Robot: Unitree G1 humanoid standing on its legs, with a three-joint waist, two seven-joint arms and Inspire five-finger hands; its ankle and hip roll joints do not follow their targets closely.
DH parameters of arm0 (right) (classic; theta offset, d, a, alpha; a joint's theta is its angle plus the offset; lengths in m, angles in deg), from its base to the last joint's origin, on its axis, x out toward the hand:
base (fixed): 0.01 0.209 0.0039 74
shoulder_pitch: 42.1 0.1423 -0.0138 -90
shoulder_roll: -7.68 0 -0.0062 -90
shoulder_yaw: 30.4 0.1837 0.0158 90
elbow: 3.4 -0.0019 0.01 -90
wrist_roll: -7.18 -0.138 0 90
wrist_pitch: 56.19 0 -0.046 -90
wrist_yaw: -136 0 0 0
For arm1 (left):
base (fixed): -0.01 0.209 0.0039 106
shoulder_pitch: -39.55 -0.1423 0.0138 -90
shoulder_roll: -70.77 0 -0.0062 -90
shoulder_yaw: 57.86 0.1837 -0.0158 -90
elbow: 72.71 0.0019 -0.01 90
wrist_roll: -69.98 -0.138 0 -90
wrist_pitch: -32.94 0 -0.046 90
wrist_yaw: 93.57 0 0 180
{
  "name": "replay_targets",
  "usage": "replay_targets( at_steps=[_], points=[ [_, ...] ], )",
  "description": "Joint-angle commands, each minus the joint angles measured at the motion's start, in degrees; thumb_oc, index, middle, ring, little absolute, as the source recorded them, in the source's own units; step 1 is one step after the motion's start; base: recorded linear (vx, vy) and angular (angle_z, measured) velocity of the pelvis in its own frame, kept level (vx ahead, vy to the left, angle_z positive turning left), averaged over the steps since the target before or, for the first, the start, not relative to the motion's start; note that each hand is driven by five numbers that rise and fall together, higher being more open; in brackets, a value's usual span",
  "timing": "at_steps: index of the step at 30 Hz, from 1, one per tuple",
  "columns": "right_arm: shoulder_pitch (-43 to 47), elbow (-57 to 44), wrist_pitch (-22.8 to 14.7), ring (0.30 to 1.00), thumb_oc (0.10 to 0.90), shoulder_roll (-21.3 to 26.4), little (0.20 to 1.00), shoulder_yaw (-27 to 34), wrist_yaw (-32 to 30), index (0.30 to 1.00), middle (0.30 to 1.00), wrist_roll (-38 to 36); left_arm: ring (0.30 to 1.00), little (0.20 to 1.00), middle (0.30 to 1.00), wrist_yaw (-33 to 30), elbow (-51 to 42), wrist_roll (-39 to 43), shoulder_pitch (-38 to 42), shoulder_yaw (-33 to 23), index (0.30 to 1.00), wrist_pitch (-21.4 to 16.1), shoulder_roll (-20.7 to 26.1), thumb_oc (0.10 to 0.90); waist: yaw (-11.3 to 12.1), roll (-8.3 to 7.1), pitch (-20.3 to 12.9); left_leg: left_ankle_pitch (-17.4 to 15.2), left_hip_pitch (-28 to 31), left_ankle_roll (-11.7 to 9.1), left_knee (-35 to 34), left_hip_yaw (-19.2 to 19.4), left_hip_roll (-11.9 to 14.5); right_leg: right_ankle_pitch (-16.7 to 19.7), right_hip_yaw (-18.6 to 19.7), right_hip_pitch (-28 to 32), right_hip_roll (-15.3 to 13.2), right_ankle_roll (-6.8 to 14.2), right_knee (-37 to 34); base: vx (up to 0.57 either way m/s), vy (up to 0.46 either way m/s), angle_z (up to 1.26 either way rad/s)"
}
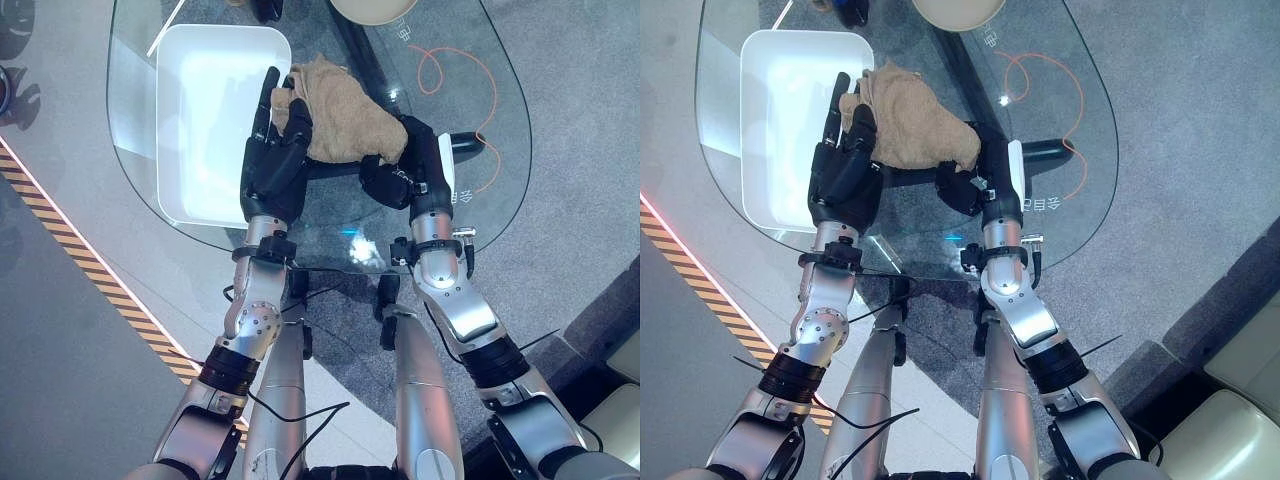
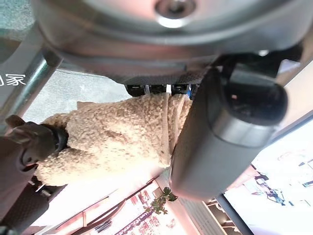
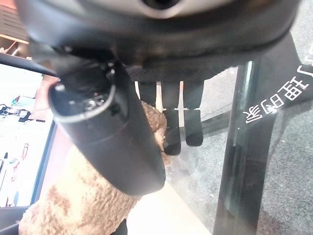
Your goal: Wipe the table with a cloth and put it in the basket.
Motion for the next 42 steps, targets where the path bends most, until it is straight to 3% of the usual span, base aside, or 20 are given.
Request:
replay_targets(
  at_steps=[1, 17, 18, 20, 42],
  points=[
    [8.8, -11.3, -5.6, 0.300, 0.100, -2.7, 0.200, -1.3, 1.1, 0.300, 0.300, 2.1, 0.900, 0.900, 0.900, 6.4, -9.4, -2.7, 6.6, 2.1, 0.900, -0.3, -0.9, 0.800, 1.0, -0.35, -1.7, -3.2, 2.2, 5.7, 1.2, 4.5, -3.0, 3.7, 2.1, 2.8, 4.9, -0.6, -4.4, 0.00, 0.000, 0.00],
    [9.6, -11.5, -6.1, 0.300, 0.100, -3.1, 0.200, -1.4, 1.0, 0.300, 0.300, 2.3, 0.900, 0.900, 0.900, 6.1, -8.9, -2.4, 7.0, 2.7, 0.900, 1.8, -0.9, 0.800, 1.0, -0.32, -1.7, -3.3, 2.1, 5.9, 1.3, 4.5, -3.1, 3.9, 2.2, 2.6, 4.9, -0.5, -4.5, 0.00, 0.000, 0.00],
    [9.6, -11.5, -6.0, 0.300, 0.100, -3.1, 0.200, -1.3, 1.0, 0.300, 0.300, 2.3, 0.844, 0.834, 0.844, 6.4, -8.8, -2.6, 7.0, 2.7, 0.844, 1.7, -1.0, 0.734, 1.0, -0.33, -1.7, -3.2, 2.1, 5.9, 1.2, 4.6, -3.1, 3.9, 2.2, 2.6, 4.9, -0.5, -4.5, 0.00, 0.000, 0.00],
    [9.5, -11.5, -6.2, 0.300, 0.100, -3.1, 0.200, -1.2, 1.0, 0.300, 0.300, 2.2, 0.300, 0.200, 0.300, 6.6, -9.0, -2.8, 7.0, 2.7, 0.300, 1.6, -1.1, 0.100, 1.0, -0.36, -1.7, -3.3, 2.1, 5.9, 1.2, 4.6, -3.1, 3.9, 2.2, 2.6, 4.9, -0.5, -4.5, 0.00, 0.000, 0.00],
    [10.1, -11.3, -7.1, 0.300, 0.100, -2.9, 0.200, -1.1, 0.4, 0.300, 0.300, 2.2, 0.300, 0.200, 0.300, 7.3, -8.3, -2.3, 7.3, 3.0, 0.300, 2.1, -1.2, 0.100, 0.9, -0.51, -1.7, -3.2, 2.3, 5.9, 0.9, 4.7, -3.1, 4.1, 2.2, 2.7, 5.1, -0.5, -4.9, 0.00, 0.000, 0.00]
  ],
)
